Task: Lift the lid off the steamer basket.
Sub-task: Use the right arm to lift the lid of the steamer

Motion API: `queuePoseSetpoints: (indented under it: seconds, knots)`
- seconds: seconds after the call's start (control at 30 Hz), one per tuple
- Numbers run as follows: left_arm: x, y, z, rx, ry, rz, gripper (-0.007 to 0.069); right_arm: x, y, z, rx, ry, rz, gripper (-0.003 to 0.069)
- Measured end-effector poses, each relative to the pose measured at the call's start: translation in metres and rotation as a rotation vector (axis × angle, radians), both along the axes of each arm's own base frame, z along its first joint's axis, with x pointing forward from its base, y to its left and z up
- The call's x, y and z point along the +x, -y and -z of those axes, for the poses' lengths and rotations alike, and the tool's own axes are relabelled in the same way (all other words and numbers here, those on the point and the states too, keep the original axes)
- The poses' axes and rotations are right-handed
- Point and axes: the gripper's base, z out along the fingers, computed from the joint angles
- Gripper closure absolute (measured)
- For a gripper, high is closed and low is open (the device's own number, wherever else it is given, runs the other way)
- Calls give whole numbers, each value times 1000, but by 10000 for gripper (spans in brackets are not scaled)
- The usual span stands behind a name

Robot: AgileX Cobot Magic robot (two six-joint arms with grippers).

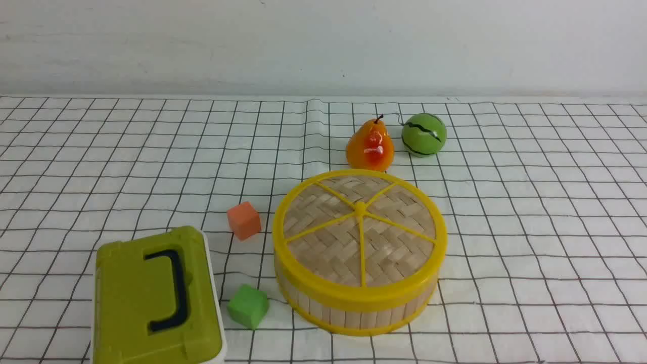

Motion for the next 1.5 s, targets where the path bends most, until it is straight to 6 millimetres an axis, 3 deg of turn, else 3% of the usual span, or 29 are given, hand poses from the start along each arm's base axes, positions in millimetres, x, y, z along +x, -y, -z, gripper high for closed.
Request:
queuePoseSetpoints:
  seconds: [1.5]
  knots:
    - [0, 0, 0, 0, 0, 0, 385, 0, -1, 0, 15, 1, -1, 421]
